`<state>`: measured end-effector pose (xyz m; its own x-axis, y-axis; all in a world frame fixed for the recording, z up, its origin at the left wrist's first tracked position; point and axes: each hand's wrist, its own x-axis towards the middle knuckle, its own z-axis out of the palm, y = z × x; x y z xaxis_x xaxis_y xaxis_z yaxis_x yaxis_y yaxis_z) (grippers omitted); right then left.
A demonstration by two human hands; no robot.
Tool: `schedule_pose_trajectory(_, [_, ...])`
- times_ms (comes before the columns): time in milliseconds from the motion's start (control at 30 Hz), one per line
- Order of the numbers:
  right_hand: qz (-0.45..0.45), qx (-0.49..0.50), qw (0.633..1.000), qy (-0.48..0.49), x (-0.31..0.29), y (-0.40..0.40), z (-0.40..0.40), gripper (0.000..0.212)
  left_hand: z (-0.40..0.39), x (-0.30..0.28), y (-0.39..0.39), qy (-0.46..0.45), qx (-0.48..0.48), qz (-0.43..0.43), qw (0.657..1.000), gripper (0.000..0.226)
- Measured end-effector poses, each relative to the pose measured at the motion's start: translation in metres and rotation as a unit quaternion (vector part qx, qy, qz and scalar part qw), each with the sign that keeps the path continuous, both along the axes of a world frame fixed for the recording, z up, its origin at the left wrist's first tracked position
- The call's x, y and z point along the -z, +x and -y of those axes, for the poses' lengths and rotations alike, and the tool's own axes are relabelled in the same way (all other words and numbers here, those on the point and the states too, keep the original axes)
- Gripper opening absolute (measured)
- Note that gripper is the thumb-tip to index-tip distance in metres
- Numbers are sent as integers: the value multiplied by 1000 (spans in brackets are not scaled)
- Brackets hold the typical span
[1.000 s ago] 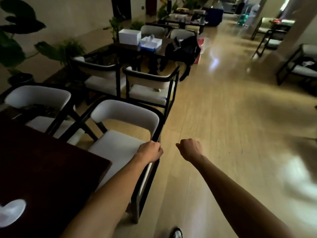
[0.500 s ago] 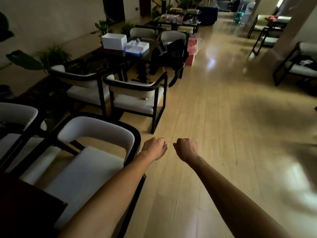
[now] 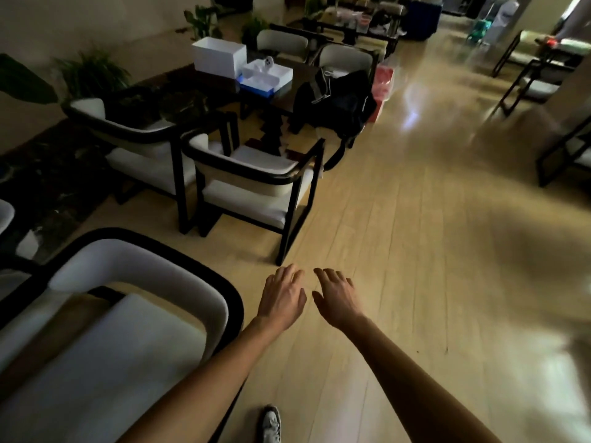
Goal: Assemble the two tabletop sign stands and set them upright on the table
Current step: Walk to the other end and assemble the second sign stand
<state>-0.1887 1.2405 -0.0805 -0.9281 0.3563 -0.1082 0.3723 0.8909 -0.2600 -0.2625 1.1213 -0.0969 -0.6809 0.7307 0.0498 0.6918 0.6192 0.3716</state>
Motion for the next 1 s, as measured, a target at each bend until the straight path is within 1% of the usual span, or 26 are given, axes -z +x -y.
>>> schedule_pose_trajectory(100, [19,-13,1000,-1,3,-44,-23,52,-24,6,-41,-13,-7,1,1000,42])
schedule_pose_trajectory(333, [42,-43,998,-17,17,-143,-68,36,-64,21,-131,-25,-38,19,999,38])
schedule_pose_trajectory(500, [64,-84,994,-27,36,-226,-102,34,-89,40,-203,-43,-83,37,995,37])
schedule_pose_trajectory(567, [76,-116,990,-27,45,-269,-116,33,-99,47,-237,-49,-110,44,992,36])
schedule_pose_trajectory(700, [82,-190,978,-41,52,-359,-134,28,-112,52,-308,-77,-185,61,978,33])
schedule_pose_trajectory(800, [98,-236,966,-46,51,-418,-138,33,-114,52,-351,-96,-250,66,961,32])
schedule_pose_trajectory(1000, [110,-323,938,-54,48,-516,-120,36,-96,49,-420,-108,-333,85,933,26])
